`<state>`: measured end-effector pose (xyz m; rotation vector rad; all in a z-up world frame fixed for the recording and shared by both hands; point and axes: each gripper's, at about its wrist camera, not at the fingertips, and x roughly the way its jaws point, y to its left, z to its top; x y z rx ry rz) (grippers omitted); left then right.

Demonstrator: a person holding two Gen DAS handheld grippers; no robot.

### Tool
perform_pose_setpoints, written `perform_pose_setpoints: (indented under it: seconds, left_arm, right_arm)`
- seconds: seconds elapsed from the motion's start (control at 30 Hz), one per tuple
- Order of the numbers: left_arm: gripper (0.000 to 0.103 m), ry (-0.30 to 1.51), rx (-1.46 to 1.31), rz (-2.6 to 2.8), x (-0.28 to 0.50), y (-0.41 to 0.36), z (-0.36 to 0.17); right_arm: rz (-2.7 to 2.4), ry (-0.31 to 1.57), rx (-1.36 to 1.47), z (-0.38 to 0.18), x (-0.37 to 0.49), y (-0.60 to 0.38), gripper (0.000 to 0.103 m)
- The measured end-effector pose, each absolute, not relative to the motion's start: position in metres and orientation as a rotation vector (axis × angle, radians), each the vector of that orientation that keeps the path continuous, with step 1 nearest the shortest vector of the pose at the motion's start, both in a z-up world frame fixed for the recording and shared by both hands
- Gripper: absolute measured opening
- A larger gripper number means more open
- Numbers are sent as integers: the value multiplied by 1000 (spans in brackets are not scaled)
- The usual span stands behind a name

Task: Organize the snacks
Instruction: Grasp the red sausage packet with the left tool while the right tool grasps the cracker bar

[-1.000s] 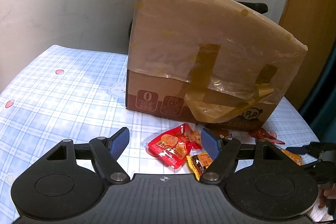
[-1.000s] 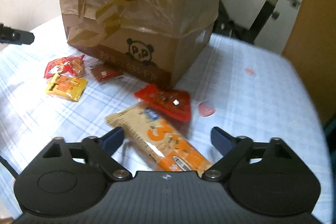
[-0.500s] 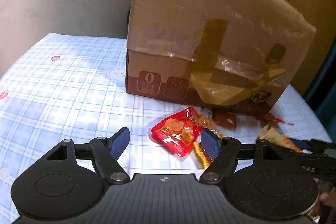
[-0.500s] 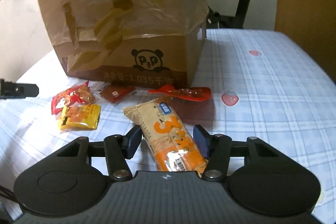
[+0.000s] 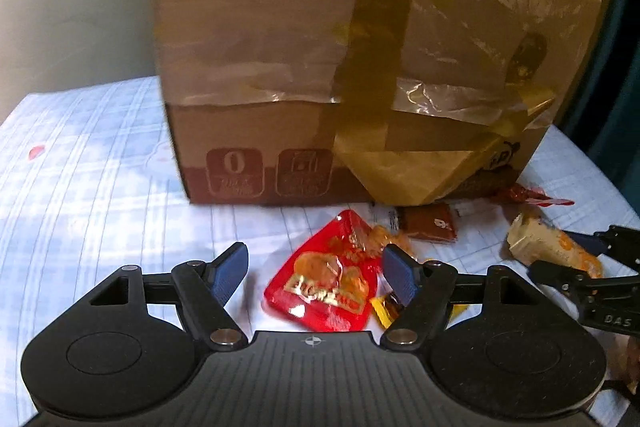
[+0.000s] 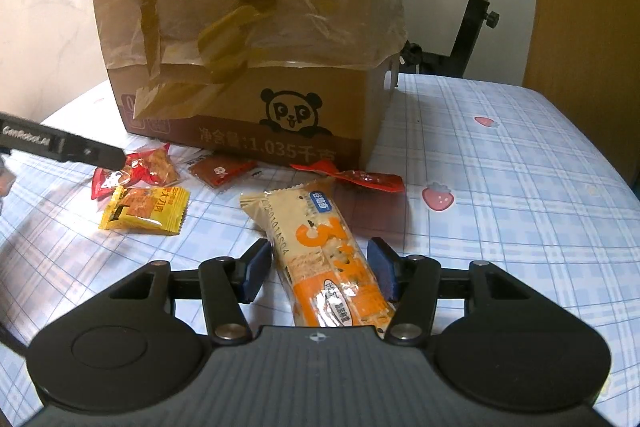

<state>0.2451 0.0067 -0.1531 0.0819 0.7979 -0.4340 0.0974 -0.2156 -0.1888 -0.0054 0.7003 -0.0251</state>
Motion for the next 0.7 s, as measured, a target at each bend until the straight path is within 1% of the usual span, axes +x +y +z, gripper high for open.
perform_pose_setpoints:
  seconds: [0.2,0.37,0.43,0.5,0.53,0.6,0.63,0.7]
  left_arm:
    - [76,847,152,-500,259,-4,-166]
    - [76,839,193,-523,260,-8,-170]
    - [74,838,183,-517,258,-6,-171]
    - [62,826,190,-491,254,-5,-171]
    - [60,822,194,-486,251,-2,-170]
    - [46,809,204,-462,245,-1,-170]
    - [44,807,202,-453,243,2,-169]
    - [35,815,169,-427,238,8,-168]
  right_arm:
    - [-23,699,1,-189,98,-216,57]
    - [-21,698,6,-189,98,-217,57]
    - [-21,698,5,-189,98,-216,57]
    - [-21,698,4,-189,99,-216,57]
    - [-21,698,3,-189,99,-216,57]
    - [-21,697,6,-189,99,-216,57]
    - [-20,697,7,-189,99,-216,57]
    - [-20,697,8,-189,99,-217,57]
